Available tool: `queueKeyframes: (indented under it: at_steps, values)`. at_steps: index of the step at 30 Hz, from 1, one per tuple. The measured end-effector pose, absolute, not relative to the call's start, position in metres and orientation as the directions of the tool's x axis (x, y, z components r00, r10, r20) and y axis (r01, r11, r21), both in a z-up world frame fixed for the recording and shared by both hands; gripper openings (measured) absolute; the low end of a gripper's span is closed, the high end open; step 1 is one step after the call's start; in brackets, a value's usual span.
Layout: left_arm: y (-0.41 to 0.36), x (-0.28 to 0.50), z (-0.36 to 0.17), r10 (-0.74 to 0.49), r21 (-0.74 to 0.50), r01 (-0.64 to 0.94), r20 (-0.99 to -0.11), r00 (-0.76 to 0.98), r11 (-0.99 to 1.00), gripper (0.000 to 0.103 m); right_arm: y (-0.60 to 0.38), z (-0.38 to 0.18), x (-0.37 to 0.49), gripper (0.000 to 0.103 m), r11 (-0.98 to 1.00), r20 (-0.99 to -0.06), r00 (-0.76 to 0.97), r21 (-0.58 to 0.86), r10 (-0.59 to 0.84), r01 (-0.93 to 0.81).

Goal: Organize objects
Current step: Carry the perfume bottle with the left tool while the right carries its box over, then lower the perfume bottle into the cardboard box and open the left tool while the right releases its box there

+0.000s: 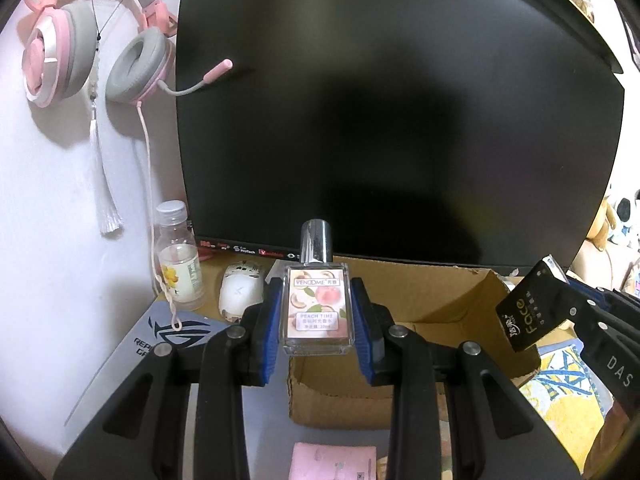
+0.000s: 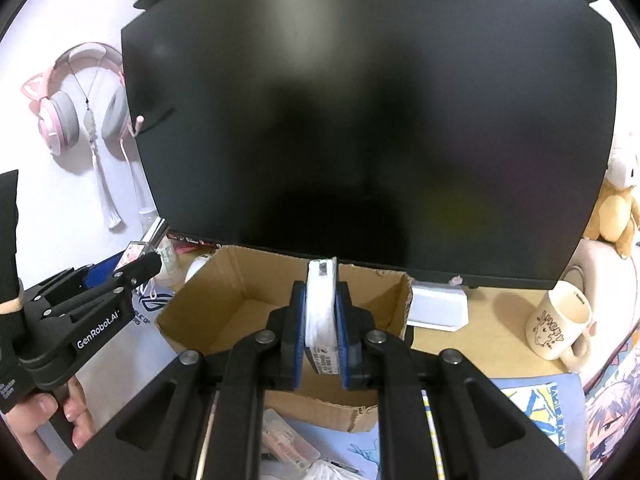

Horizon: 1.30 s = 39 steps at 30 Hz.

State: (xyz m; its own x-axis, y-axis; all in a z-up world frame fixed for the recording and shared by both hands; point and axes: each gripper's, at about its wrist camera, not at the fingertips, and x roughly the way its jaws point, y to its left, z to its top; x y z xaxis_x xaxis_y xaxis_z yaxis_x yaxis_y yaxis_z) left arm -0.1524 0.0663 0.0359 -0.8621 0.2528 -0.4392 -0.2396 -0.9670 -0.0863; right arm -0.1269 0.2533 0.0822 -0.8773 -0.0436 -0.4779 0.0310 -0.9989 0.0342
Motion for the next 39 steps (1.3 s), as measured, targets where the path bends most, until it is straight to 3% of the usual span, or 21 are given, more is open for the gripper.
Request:
queueKeyframes:
  at_steps: [11, 20, 39]
  values:
    - [0.068, -0.164, 0.026, 0.258, -0.082, -0.248, -0.45, -0.855, -0.965, 0.03, 0.261, 0.063, -0.147, 0.015, -0.996, -0.516, -0.854, 0.081, -0.067, 0.029]
    - [0.079, -0.179, 0.006, 0.276, -0.091, -0.271, -0.539, -0.796, -0.958, 0.03, 0.261, 0.053, -0.154, 0.015, -0.996, -0.54, -0.84, 0.087, -0.062, 0.018]
    - [0.098, -0.187, -0.012, 0.21, 0.005, -0.269, -0.61, -0.764, -0.963, 0.03, 0.27, 0.033, -0.168, 0.015, -0.992, -0.591, -0.803, 0.126, -0.083, 0.01]
